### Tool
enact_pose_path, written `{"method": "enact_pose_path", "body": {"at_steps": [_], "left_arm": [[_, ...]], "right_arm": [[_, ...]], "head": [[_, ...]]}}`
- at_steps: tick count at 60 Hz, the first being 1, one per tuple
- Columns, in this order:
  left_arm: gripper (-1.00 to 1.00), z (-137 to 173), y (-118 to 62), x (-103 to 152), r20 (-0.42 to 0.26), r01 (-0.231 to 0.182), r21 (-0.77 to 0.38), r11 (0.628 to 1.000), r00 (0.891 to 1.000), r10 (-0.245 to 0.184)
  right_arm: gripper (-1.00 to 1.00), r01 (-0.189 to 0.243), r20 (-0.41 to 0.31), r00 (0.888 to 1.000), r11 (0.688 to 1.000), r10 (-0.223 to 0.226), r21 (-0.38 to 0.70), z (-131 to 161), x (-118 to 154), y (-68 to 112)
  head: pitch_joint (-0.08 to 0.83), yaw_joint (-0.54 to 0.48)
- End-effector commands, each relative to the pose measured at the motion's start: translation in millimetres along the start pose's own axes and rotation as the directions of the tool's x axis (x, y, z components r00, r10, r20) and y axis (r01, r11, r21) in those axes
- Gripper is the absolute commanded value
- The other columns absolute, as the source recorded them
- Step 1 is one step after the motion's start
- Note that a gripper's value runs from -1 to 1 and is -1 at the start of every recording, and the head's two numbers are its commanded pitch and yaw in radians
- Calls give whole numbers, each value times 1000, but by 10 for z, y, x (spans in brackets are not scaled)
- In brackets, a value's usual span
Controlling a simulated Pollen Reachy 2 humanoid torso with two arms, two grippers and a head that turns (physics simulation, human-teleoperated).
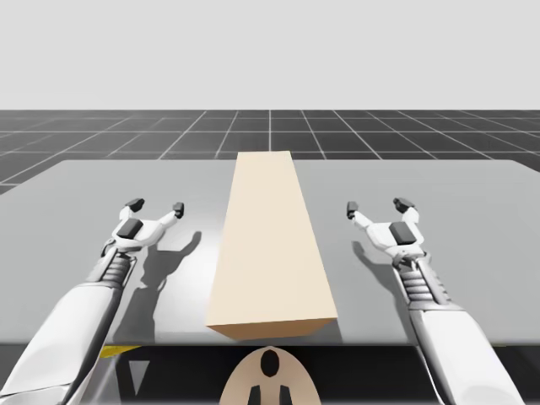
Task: Retrieve the object from inside the box.
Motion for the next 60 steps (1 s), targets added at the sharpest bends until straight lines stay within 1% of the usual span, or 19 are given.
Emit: {"method": "enact_pose_path", "body": {"at_steps": [1,8,11,13,15,17,20,21,24,27,30,37,39,41,42,46,49,53,60], "left_arm": [[-1000,-1,8,-6,-8,-4,0,1000,1000,4],[-1000,-1,-1,-11,-24,-20,-23,1000,1000,20],[-1000,2,-23,-39,-73,-36,-102,994,997,29],[-1000,4,-59,-69,-91,-17,-137,990,996,4],[-1000,8,-71,-76,-99,-14,-152,988,995,-1],[-1000,31,-135,-95,-108,4,-210,978,994,-28],[-1000,55,-178,-100,-114,13,-254,967,993,-43],[-1000,81,-222,-106,-120,24,-306,952,991,-63],[-1000,122,-290,-123,-110,56,-367,929,989,-103],[-1000,150,-332,-127,-107,57,-419,906,988,-112],[-1000,194,-387,-127,-88,75,-469,880,987,-131],[-1000,290,-480,-108,-41,102,-553,827,988,-149],[-1000,325,-508,-100,-17,117,-581,805,988,-156],[-1000,344,-524,-93,-8,120,-594,796,988,-154],[-1000,374,-549,-82,7,122,-619,776,989,-150],[-1000,433,-597,-64,31,130,-662,738,989,-146],[-1000,473,-639,-51,45,132,-689,713,989,-140],[-1000,511,-690,-38,57,140,-706,694,988,-142],[-1000,578,-809,-11,67,144,-730,668,988,-141]], "right_arm": [[-1000,5,-25,1000,1000,-5,15,2,-32,15],[-1000,7,-44,999,997,-4,76,-4,-50,0],[-1000,15,-71,997,991,-5,136,-7,-79,9],[-1000,22,-87,996,985,-7,169,-16,-107,23],[-1000,23,-88,996,984,-7,179,-17,-115,32],[-1000,30,-104,995,967,-4,252,-15,-147,72],[-1000,34,-106,994,960,-5,279,-8,-157,104],[-1000,52,-116,993,942,-14,332,8,-161,132],[-1000,60,-117,993,924,-17,379,28,-163,170],[-1000,69,-124,992,904,-18,421,45,-165,195],[-1000,70,-118,993,873,-14,482,70,-173,235],[-1000,44,-92,996,814,11,579,134,-185,322],[-1000,41,-79,997,784,11,619,165,-178,354],[-1000,38,-69,998,770,8,637,182,-171,372],[-1000,31,-56,998,752,9,659,206,-163,394],[-1000,5,-29,999,723,21,691,252,-146,439],[-1000,-12,-10,1000,706,26,708,282,-135,467],[-1000,-28,11,1000,696,29,717,309,-118,475],[-1000,-47,36,999,691,30,721,367,-84,478]], "head": [[5,-5],[5,-7],[5,-9],[5,-9],[5,-10],[4,-10],[2,-10],[1,-10],[1,-10],[0,-10],[-1,-11],[-3,-14],[-3,-14],[-3,-14],[-3,-14],[-2,-15],[-1,-15],[-2,-16],[-2,-20]]}}
